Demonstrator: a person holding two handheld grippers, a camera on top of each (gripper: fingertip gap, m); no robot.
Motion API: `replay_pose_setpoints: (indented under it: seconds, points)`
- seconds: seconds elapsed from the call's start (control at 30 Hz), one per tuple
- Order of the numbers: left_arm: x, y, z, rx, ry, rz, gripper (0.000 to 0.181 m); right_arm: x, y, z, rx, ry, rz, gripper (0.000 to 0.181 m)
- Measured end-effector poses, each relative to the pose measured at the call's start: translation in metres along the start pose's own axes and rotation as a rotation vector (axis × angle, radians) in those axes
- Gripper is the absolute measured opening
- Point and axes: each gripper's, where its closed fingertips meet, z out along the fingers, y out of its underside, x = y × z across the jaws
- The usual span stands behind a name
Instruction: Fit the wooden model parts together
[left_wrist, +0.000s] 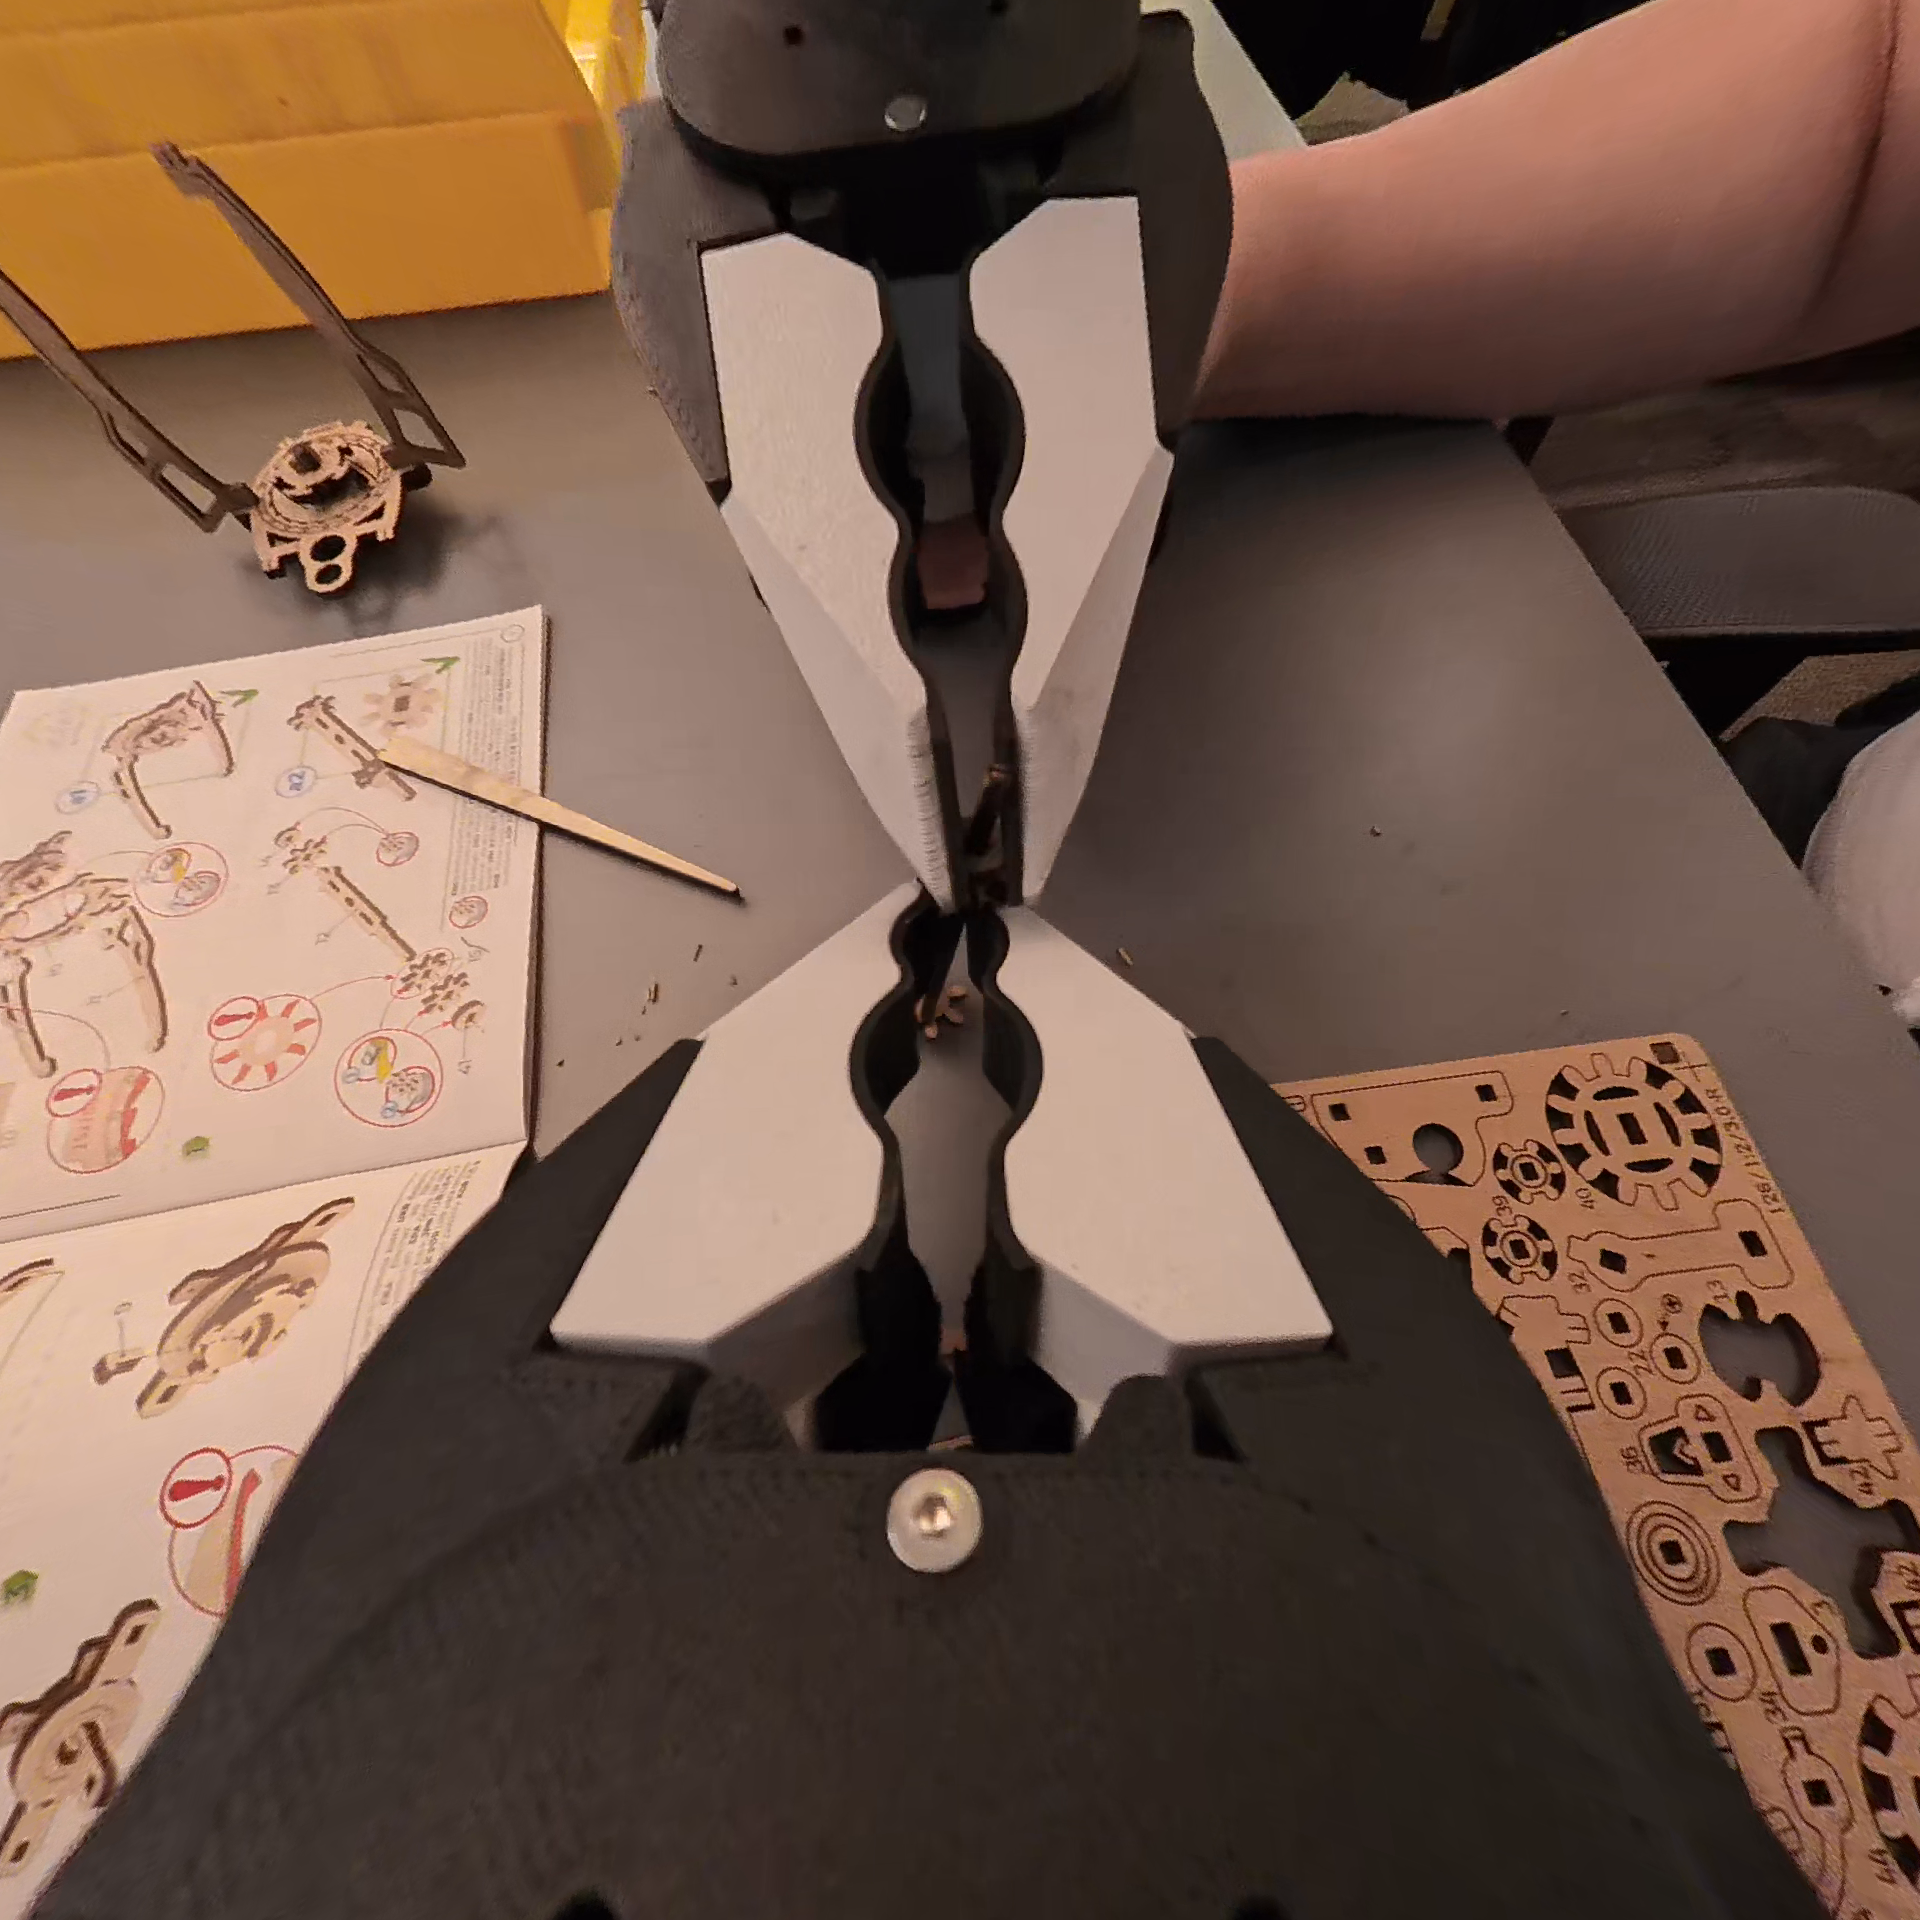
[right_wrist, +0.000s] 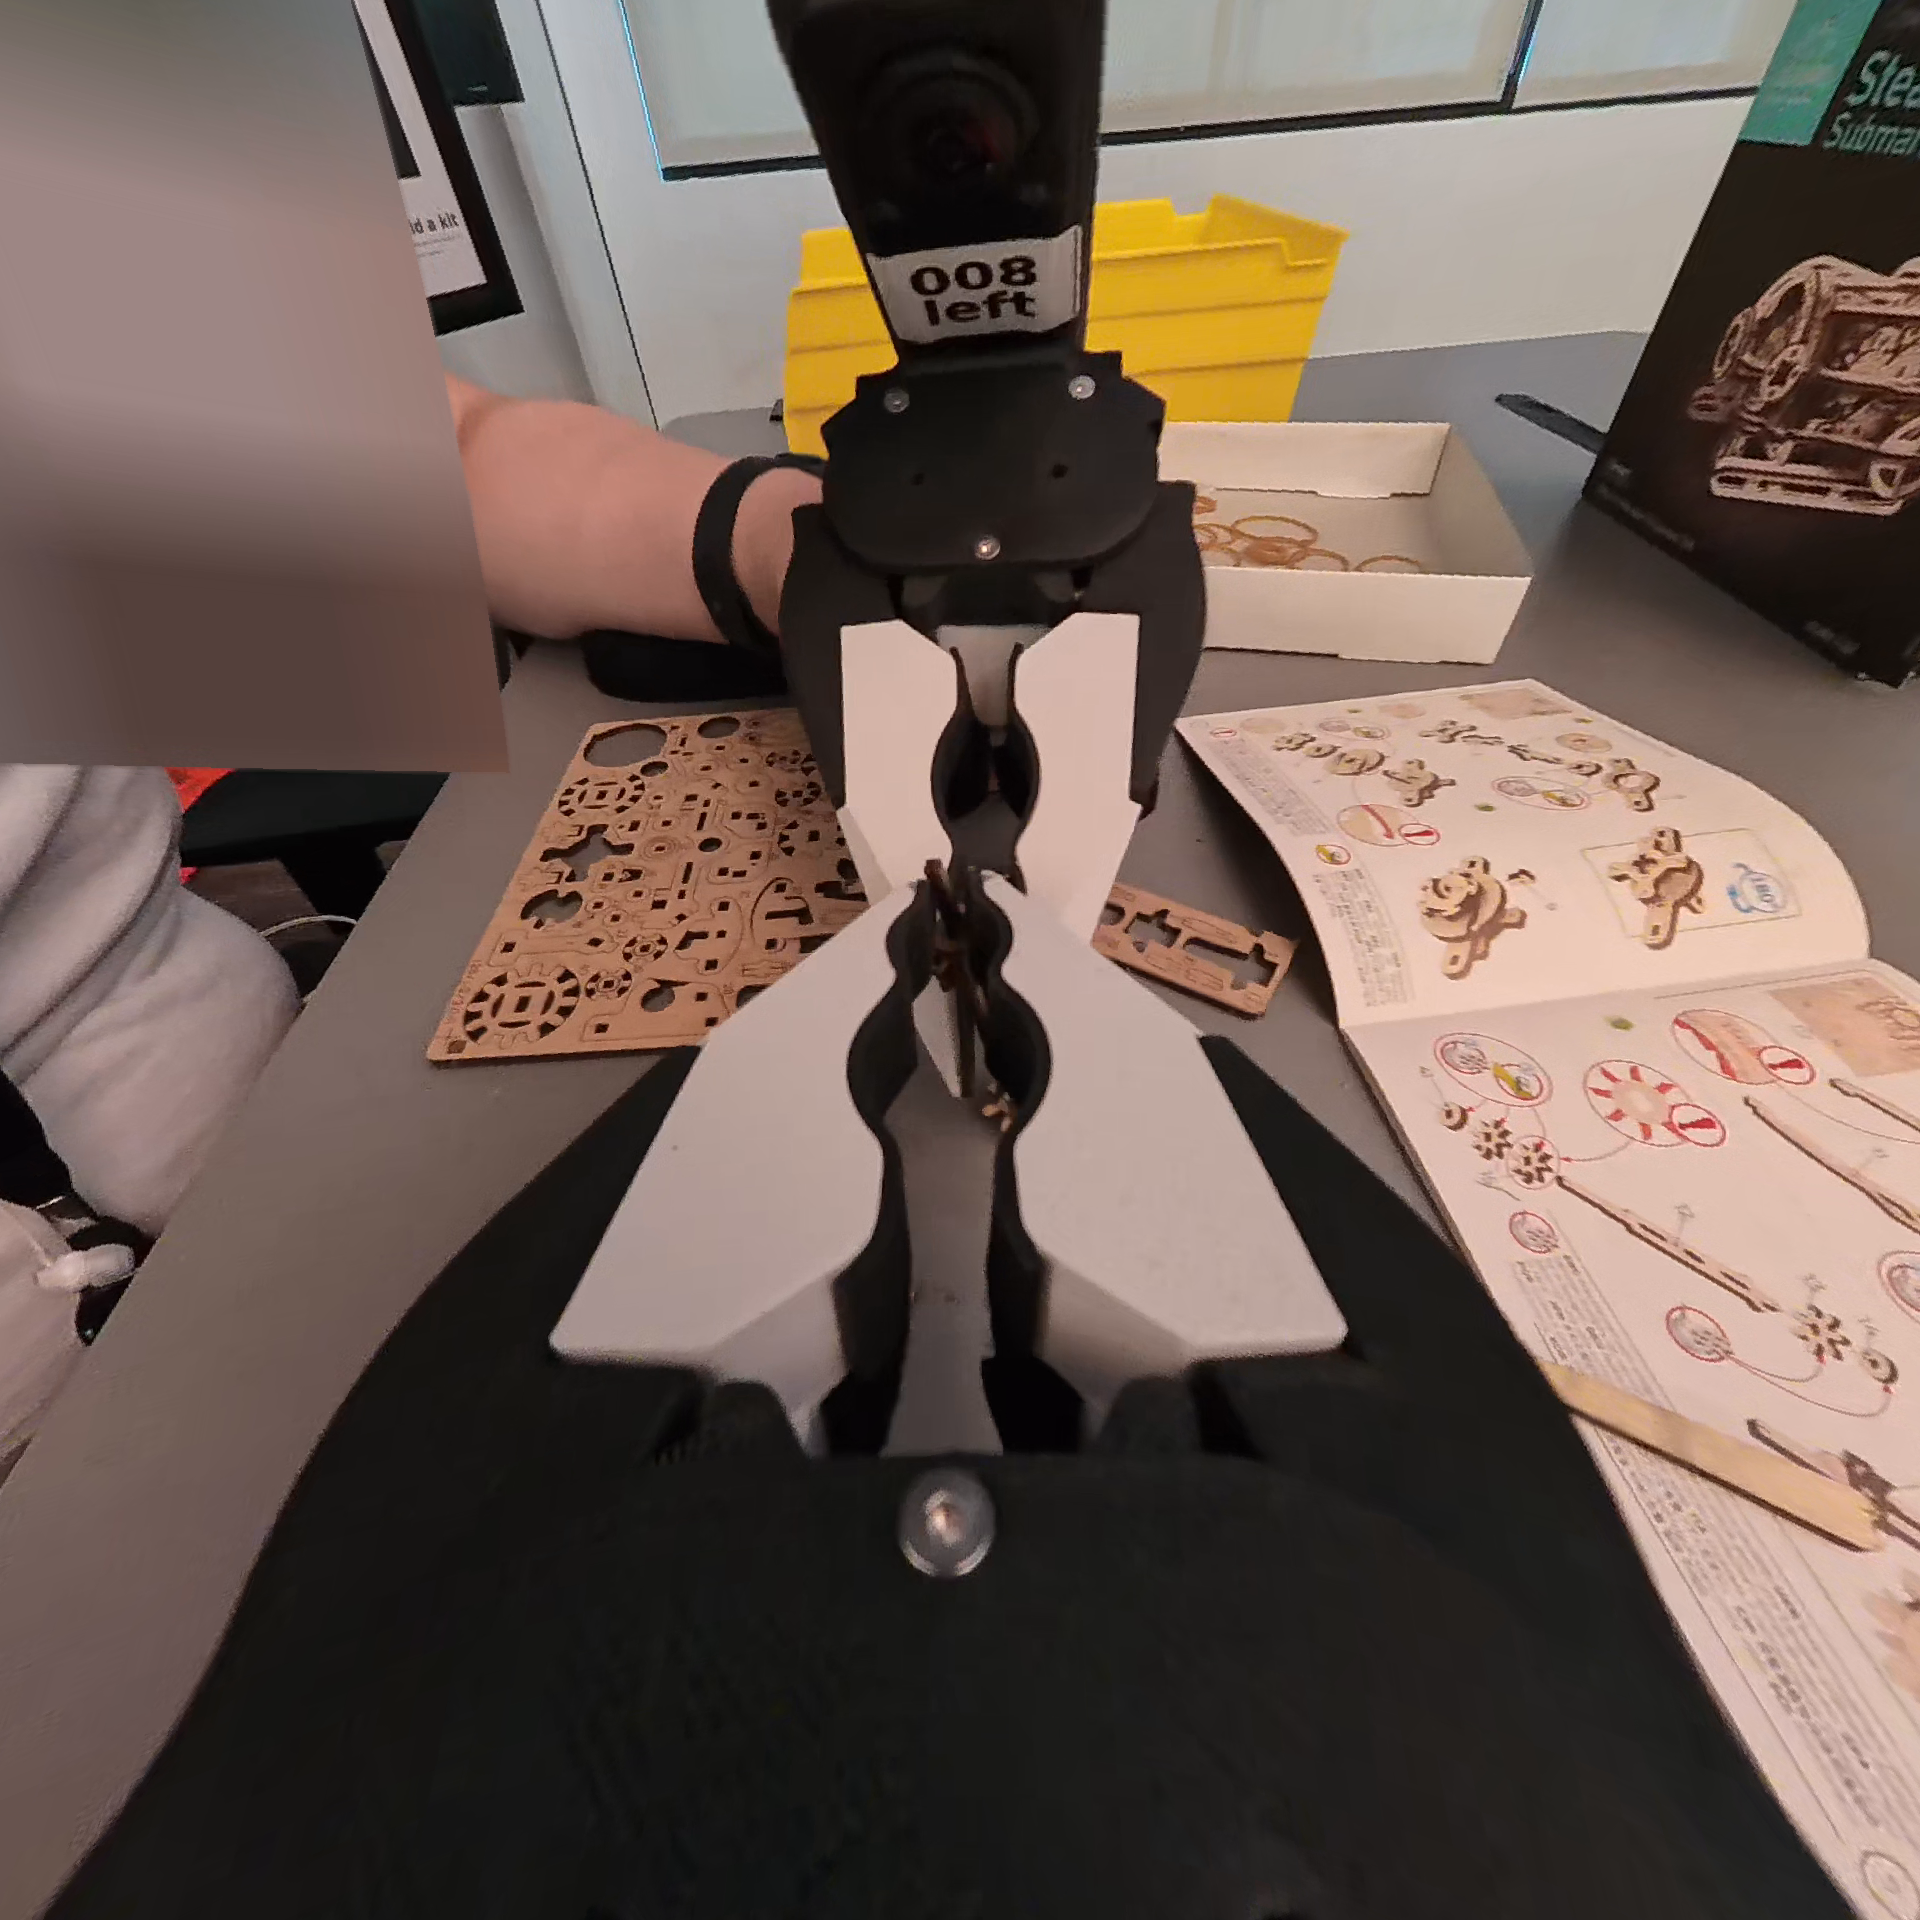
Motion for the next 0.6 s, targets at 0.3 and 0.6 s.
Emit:
replay_pose_setpoints:
  seconds: [0.3,0.6]
  points:
    - [0.000,-0.003,-0.005,0.031,0.038,-0.044,0.000,0.007,-0.013,-0.014,0.026,0.054,-0.046,0.000]
    - [0.001,0.003,0.000,-0.019,0.027,-0.022,0.000,0.004,0.002,-0.016,-0.209,0.012,-0.012,0.001]
